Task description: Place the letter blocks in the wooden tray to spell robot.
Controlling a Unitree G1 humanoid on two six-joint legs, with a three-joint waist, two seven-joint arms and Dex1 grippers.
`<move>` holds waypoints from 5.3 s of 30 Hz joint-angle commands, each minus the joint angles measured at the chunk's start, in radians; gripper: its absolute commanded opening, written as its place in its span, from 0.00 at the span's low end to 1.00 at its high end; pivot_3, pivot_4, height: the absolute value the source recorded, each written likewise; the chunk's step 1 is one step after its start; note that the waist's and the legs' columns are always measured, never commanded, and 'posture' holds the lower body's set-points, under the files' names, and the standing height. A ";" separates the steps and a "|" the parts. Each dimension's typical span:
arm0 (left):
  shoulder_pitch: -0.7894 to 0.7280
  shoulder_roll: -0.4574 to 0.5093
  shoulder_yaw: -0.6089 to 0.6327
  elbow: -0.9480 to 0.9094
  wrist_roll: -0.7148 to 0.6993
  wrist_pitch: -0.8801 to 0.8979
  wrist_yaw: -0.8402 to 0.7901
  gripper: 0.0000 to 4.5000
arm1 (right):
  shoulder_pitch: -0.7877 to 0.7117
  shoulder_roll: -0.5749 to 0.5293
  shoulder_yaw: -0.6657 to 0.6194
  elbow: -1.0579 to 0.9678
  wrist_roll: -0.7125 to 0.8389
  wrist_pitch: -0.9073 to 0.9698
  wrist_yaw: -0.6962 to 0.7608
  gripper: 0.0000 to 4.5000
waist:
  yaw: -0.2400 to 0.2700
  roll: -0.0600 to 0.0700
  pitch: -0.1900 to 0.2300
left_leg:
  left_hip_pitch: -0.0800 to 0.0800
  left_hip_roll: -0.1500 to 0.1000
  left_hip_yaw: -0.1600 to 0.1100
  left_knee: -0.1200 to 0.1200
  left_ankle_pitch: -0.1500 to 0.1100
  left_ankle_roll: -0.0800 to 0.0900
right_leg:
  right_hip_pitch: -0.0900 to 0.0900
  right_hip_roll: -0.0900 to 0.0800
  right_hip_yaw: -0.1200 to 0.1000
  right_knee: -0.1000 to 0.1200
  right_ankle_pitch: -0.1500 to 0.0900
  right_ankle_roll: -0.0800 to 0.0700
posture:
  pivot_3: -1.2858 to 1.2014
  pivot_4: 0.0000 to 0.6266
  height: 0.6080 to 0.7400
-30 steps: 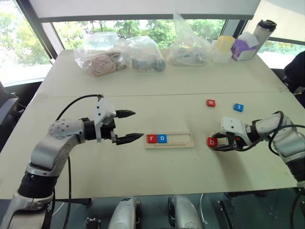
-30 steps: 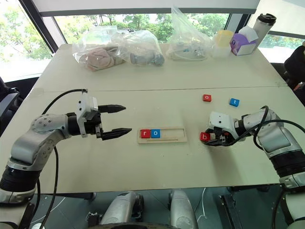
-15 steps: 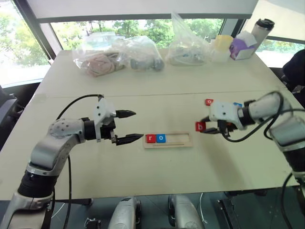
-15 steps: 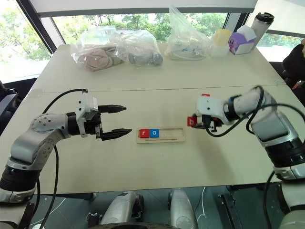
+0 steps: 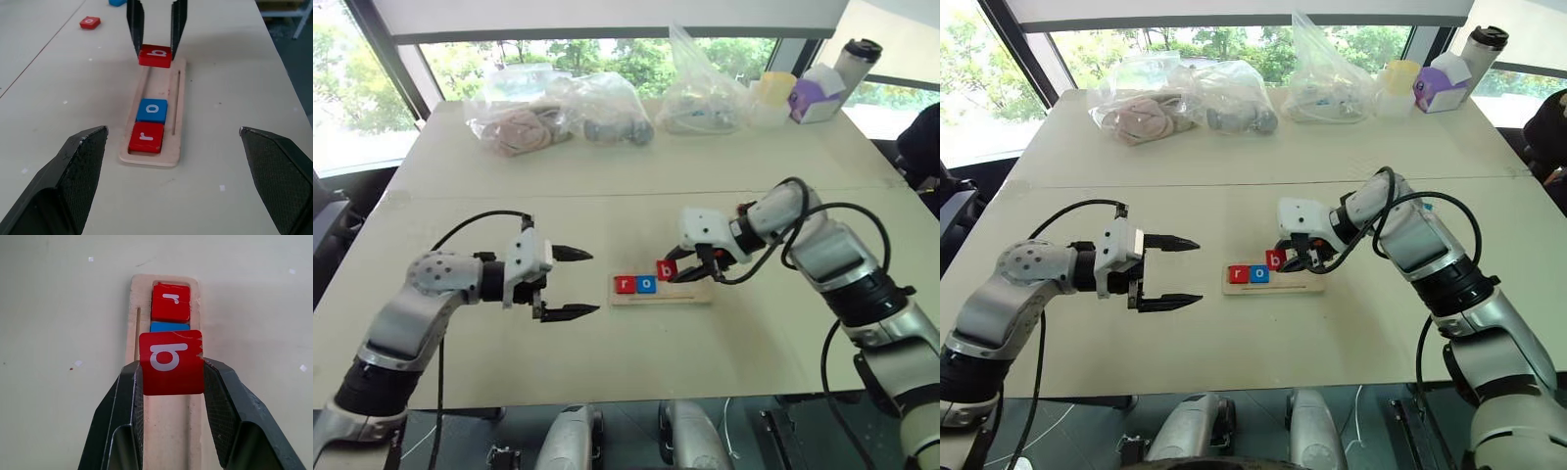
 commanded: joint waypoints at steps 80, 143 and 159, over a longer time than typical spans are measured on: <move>-0.031 -0.011 -0.022 -0.010 0.041 -0.031 0.020 1.00 | -0.003 0.097 -0.033 0.239 -0.124 -0.112 -0.132 0.98 | 0.001 0.000 0.000 | 0.000 0.001 0.001 0.001 0.000 0.000 | 0.000 0.007 -0.002 0.002 0.002 0.004 | 0.52 0.24 1.00; -0.031 -0.004 -0.018 -0.024 0.028 -0.019 0.014 1.00 | 0.002 0.108 -0.038 0.258 -0.150 -0.151 -0.158 0.98 | 0.001 0.000 0.000 | 0.001 0.002 0.001 0.001 0.000 0.000 | 0.001 0.008 -0.002 0.002 0.002 0.004 | 0.52 0.24 1.00; -0.038 -0.017 -0.029 -0.018 0.034 -0.026 0.018 1.00 | 0.005 0.098 -0.053 0.172 -0.117 -0.091 -0.117 0.98 | 0.002 0.000 0.000 | 0.001 0.002 0.001 0.001 0.001 0.000 | 0.001 0.008 -0.002 0.003 0.002 0.004 | 0.52 0.24 1.00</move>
